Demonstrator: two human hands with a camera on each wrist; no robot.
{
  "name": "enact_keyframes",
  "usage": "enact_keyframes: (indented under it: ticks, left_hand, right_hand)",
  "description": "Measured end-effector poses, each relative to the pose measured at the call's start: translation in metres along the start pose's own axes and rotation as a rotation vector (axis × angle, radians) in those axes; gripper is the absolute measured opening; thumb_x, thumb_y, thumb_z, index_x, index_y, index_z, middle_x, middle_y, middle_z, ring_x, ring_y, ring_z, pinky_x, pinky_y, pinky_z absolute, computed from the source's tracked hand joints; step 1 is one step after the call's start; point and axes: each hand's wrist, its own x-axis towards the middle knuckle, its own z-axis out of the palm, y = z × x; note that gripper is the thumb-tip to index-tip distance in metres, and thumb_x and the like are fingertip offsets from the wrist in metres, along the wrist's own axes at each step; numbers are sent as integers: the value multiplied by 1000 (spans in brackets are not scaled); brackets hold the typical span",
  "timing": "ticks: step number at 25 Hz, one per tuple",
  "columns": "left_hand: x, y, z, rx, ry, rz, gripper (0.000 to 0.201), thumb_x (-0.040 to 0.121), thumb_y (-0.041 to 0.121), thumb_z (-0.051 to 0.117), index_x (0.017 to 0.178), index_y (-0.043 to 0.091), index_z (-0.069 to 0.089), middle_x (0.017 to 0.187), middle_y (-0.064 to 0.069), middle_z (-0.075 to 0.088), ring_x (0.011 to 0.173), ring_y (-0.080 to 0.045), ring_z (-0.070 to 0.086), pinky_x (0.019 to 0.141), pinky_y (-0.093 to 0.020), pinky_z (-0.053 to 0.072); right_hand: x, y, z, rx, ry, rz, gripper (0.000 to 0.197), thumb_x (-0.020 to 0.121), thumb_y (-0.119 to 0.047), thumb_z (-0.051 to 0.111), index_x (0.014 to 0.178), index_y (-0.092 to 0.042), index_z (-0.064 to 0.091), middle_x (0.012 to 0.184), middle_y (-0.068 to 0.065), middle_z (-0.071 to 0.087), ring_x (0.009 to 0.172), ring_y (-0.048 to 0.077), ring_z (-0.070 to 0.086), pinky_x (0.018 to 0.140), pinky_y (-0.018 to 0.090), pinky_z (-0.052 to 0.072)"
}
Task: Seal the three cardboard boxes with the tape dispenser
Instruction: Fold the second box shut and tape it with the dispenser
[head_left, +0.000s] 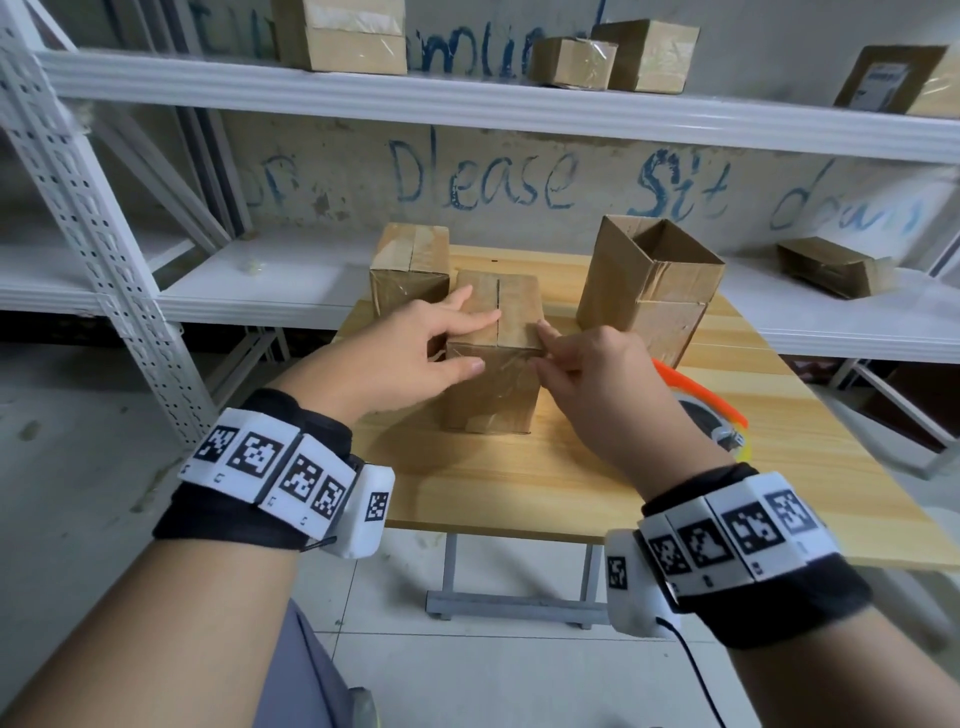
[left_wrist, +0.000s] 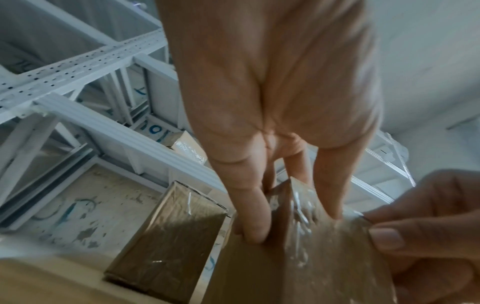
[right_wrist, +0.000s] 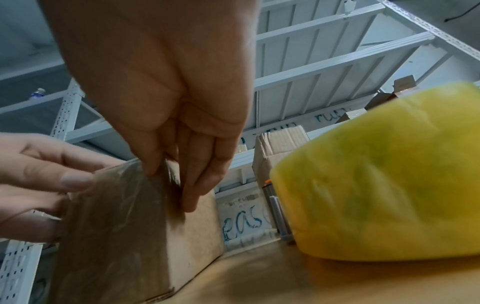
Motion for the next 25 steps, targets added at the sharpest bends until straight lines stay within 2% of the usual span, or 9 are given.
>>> enact_keyframes:
  ticks: [3,5,6,9,12,15,18,22,25]
  left_hand:
    - [-1,-2,-3,-1,5,12,60,102,11,57,145,50,44,164,25,11,148,-10,31,123,-38,28]
    - [-1,2,-2,55,82,-15,59,102,15,58,149,47,42,163,26,15,128,-16,56,116,-34,38]
    - [-1,4,-3,72,125,-40,61,101,19,60,152,45,39,163,24,20,121,-17,61,114,-34,40]
    - [-7,1,-15,7,200,-119,65,95,21,69,152,34,42,155,6,46,126,-14,61,114,-36,42]
    - [-13,-8,-33,-68,276,-125,31,95,16,68,124,25,69,120,1,73,105,-7,70,104,-35,52]
    - [-15,-9,-37,-77,342,-122,18,94,14,68,107,24,75,100,7,77,95,-6,72,97,-37,56]
    - [-14,-7,-33,-42,333,-115,18,94,12,67,105,23,76,101,8,76,94,-4,71,97,-33,56]
    - [-17,-12,-33,-31,362,-138,10,95,13,67,98,21,72,93,5,75,68,-1,74,87,-32,55]
    - [-15,-17,-35,-26,388,-160,9,94,13,67,96,21,72,92,5,75,66,-1,74,85,-31,55]
  right_hand:
    - [6,-2,3,-27,-20,-6,32,98,-23,58,126,-10,65,81,11,69,69,24,66,69,41,57]
    - [13,-2,6,-40,-33,-4,31,98,-22,56,123,-6,64,86,14,69,76,28,67,74,44,57]
    - [18,-3,7,-50,-33,5,31,98,-22,56,123,-6,64,88,14,69,78,28,67,75,44,57]
    - [30,1,10,-70,-17,55,32,98,-23,58,125,-7,64,93,13,69,81,27,68,80,43,58]
    - [43,3,8,-118,-33,113,33,96,-26,60,126,-12,65,96,9,69,83,23,68,83,39,58]
    - [61,3,4,-173,-38,117,31,92,-26,65,120,-13,69,96,8,70,81,20,65,82,31,57]
    - [81,3,5,-261,-58,115,30,90,-23,66,117,-10,69,101,10,68,80,20,62,77,26,53]
    - [100,2,14,-317,-107,134,26,91,-18,59,112,-6,67,91,6,59,75,20,56,67,24,43]
    - [112,3,20,-292,-139,187,21,91,-16,54,107,-6,64,89,6,60,69,18,56,58,21,40]
